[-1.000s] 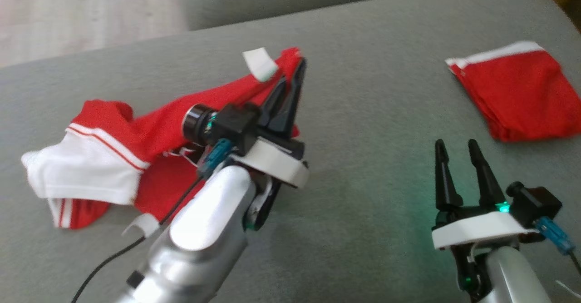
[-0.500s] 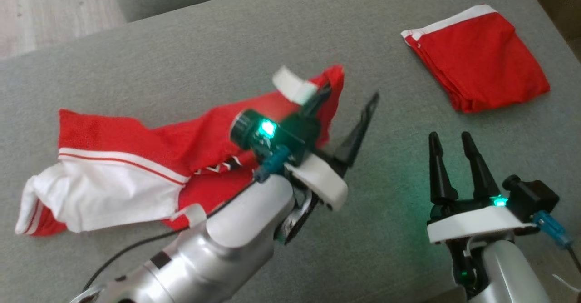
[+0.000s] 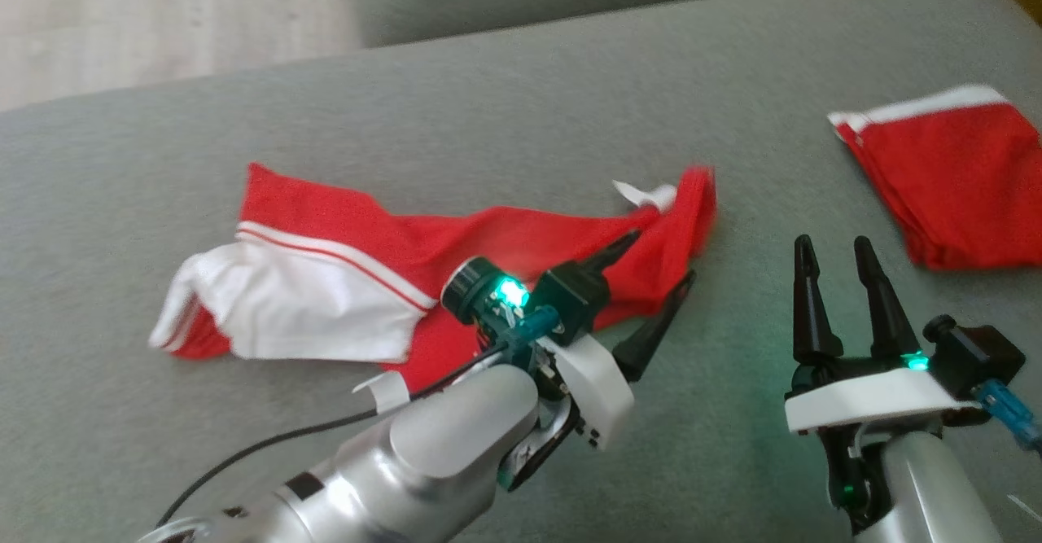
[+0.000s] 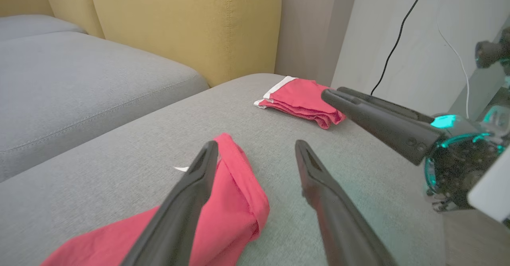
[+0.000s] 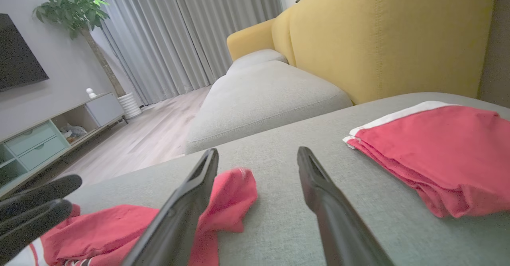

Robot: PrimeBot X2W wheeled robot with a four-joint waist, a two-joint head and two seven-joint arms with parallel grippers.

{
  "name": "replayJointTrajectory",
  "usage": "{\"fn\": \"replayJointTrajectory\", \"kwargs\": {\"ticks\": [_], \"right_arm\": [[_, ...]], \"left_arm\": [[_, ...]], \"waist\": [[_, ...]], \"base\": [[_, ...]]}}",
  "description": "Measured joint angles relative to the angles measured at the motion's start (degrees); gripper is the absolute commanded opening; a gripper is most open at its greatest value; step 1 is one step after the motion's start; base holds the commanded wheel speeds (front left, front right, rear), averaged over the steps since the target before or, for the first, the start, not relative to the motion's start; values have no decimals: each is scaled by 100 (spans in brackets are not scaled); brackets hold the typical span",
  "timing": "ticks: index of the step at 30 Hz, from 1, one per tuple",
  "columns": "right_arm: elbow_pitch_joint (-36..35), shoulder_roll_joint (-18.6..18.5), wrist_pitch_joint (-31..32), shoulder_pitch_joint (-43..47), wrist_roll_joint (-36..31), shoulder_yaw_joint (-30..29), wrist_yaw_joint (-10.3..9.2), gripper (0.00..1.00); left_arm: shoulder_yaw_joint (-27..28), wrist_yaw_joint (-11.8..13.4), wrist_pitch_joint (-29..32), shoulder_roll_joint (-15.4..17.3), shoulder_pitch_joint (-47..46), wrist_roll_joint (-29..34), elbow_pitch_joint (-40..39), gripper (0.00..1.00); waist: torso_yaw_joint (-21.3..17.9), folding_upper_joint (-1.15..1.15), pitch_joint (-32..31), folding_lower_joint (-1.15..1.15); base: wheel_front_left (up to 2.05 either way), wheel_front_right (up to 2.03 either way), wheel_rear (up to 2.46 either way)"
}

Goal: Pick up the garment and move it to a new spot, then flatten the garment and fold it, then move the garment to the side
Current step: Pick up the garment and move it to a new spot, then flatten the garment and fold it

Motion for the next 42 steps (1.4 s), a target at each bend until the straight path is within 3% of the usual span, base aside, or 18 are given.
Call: {"fn": "replayJointTrajectory", "kwargs": {"ticks": [4,8,14,19,22,26,33,42], "right_arm": [[0,0,0,5,2,-49,0,100],[-13,0,0,46,8,-180,0,100],[-105,1,0,277,7,-366,0,100],[-123,2,0,464,-2,-493,0,100],[-109,3,0,522,-80,-500,0,100],[-100,3,0,554,-179,-461,0,100],[-92,4,0,653,-194,-403,0,100],[-93,4,0,651,-192,-292,0,100]], "left_arm": [[-81,-16,56,-3,84,0,99,100],[215,290,-331,90,244,-42,282,100],[1340,747,-595,854,794,-274,29,100],[2665,1074,-597,1291,1981,181,-891,100],[3217,1063,-597,1268,2732,465,-1243,100],[3588,844,-597,1150,3344,803,-1305,100],[3923,636,-597,948,3402,1012,-956,100],[4008,331,-291,804,3340,587,-120,100]], "waist": [[290,0,-191,0],[527,0,-348,0],[832,0,-473,0],[1045,0,-506,0],[1109,0,-543,0],[1112,0,-617,-1],[937,0,-703,-1],[742,0,-461,1]], "base": [[0,0,0],[0,0,0],[0,0,0],[0,0,0],[0,0,0],[0,0,0],[0,0,0],[0,0,0]]}}
